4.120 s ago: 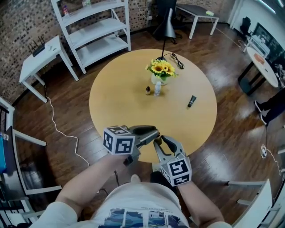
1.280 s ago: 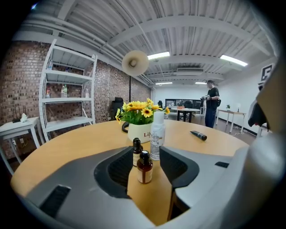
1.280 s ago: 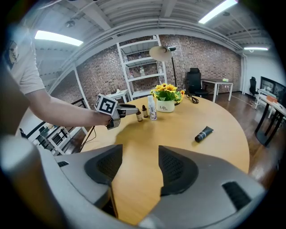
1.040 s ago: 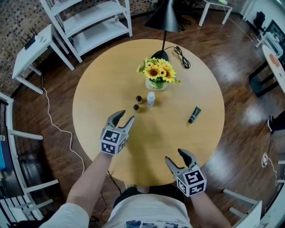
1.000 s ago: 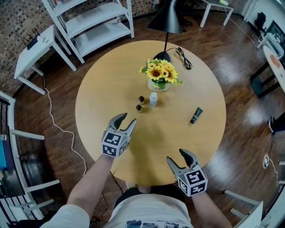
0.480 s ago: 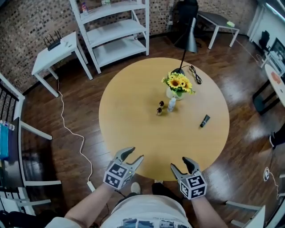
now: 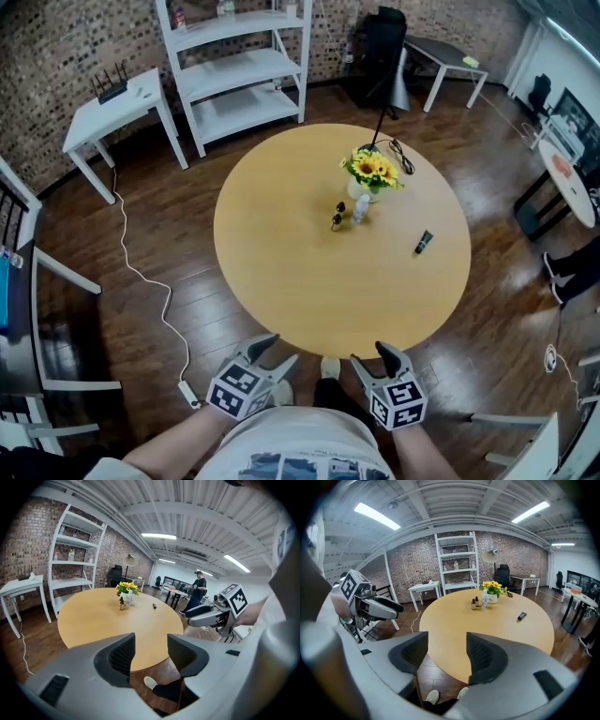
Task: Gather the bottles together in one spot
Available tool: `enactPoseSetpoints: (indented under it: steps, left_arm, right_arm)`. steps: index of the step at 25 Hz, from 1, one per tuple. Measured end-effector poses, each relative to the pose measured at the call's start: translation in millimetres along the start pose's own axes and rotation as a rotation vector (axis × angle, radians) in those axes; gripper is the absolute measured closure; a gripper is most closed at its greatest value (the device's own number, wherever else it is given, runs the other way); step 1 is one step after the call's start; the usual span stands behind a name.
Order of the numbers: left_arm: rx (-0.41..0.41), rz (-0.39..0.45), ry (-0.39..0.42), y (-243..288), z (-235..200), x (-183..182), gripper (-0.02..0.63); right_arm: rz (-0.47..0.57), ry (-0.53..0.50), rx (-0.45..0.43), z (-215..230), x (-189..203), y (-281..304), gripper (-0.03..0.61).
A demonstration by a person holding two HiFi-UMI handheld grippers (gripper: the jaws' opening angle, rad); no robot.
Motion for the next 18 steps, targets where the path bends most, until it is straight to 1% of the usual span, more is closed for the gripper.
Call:
enactPoseSetpoints:
  steps: [4, 9, 14, 18]
  left_arm:
    - [0.001, -0.015, -0.012, -12.6, 1.7, 11.2, 0.420]
    - [0.014, -0.034, -0.032, -13.3, 2.3, 14.4, 0.420]
    - [0.019, -0.052, -0.030, -5.5, 5.1, 14.5, 0.422]
    - [0.052, -0.027, -0.046, 5.8, 5.2, 3.5, 0.419]
  right_arm:
    - [-0.016, 0.009, 0.004, -19.2, 8.7, -7.7, 0.301]
    - [-0.012, 0.003, 0.018, -23.8, 7.9, -9.6, 0.301]
    - [-0.009, 0.006, 0.020, -19.7, 9.0, -12.7, 0.301]
    - [-0.004, 0.012, 0.024, -4.3, 5.9, -12.5, 0.301]
Point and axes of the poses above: the fingertips, and each gripper's own axes: y forward along the fingers, z to its right, x out of its underside, the point moved 7 cm from there along -y, backward along the fingers, and after that the axes turned 1 degree about -z, right-handed, at the moved point
